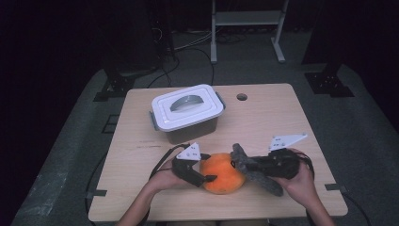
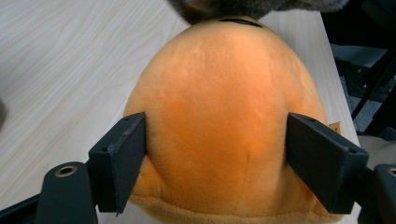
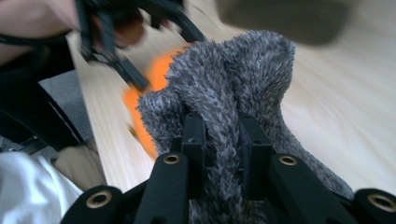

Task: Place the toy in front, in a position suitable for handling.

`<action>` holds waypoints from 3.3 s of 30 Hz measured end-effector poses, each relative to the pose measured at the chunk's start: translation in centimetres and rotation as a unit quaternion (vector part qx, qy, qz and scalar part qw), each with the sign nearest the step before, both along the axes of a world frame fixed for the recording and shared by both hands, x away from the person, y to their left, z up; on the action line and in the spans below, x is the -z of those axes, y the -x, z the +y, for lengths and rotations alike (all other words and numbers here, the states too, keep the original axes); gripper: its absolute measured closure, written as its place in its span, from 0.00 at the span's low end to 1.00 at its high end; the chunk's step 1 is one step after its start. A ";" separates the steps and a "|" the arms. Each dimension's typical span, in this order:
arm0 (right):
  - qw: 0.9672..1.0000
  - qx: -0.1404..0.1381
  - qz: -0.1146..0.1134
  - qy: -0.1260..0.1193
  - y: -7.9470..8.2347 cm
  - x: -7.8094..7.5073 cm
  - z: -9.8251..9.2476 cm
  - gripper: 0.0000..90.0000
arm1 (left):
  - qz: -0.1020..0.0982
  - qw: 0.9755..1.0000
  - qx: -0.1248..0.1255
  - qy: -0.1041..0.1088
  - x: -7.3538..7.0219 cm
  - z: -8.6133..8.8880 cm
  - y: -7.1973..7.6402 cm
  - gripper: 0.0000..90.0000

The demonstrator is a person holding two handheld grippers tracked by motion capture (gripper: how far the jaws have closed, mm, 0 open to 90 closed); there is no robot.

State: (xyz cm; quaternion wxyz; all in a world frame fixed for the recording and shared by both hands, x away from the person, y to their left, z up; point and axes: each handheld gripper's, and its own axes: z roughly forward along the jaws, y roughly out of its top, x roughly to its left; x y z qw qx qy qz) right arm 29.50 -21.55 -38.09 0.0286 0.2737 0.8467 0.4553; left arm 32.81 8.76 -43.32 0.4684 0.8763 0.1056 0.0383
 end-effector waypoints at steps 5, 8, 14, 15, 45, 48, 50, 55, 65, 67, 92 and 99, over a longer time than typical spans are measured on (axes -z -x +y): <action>0.999 -0.010 -0.023 0.043 -0.2 0.7 2.4 0.83 | -0.007 1.000 -0.001 0.005 0.1 -0.7 0.2 0.23; 0.999 -0.006 -0.016 0.029 -0.1 1.3 1.8 0.83 | -0.004 1.000 0.000 0.011 0.1 -0.4 0.1 0.23; 1.000 0.009 0.006 0.016 -0.2 2.7 -0.6 0.82 | 0.003 1.000 -0.007 0.022 0.5 0.2 0.1 0.21; 1.000 0.011 0.009 0.017 -0.3 2.9 -1.0 0.82 | 0.005 1.000 -0.009 0.023 0.5 0.4 0.1 0.21; 1.000 -0.003 -0.030 0.008 0.7 1.3 0.0 0.82 | -0.039 0.998 -0.050 0.006 -0.2 0.3 -0.3 0.20; 0.998 -0.017 -0.041 0.037 1.0 1.5 1.4 0.82 | -0.033 0.998 -0.060 0.010 -0.2 0.2 -0.4 0.20; 0.998 -0.020 -0.037 0.048 0.8 2.2 1.4 0.82 | -0.032 0.997 -0.062 0.014 -0.2 0.2 -0.3 0.20; 0.997 0.007 -0.031 0.065 0.3 2.7 -0.4 0.82 | -0.048 0.998 -0.046 0.013 -0.6 0.5 0.0 0.20; 0.997 -0.031 -0.055 0.049 1.5 0.6 2.3 0.82 | -0.038 0.999 -0.033 0.006 -0.4 -0.4 0.1 0.24; 0.995 -0.041 -0.060 0.070 1.7 0.9 3.4 0.82 | -0.037 0.998 -0.041 0.008 -0.3 -0.4 0.1 0.23; 0.998 -0.024 -0.030 0.043 1.2 1.0 0.2 0.82 | -0.015 1.000 -0.016 0.003 -0.2 -0.4 0.4 0.21; 0.999 -0.010 -0.014 0.038 0.2 1.7 -0.2 0.81 | -0.002 1.000 -0.005 0.007 -0.3 -0.4 0.4 0.13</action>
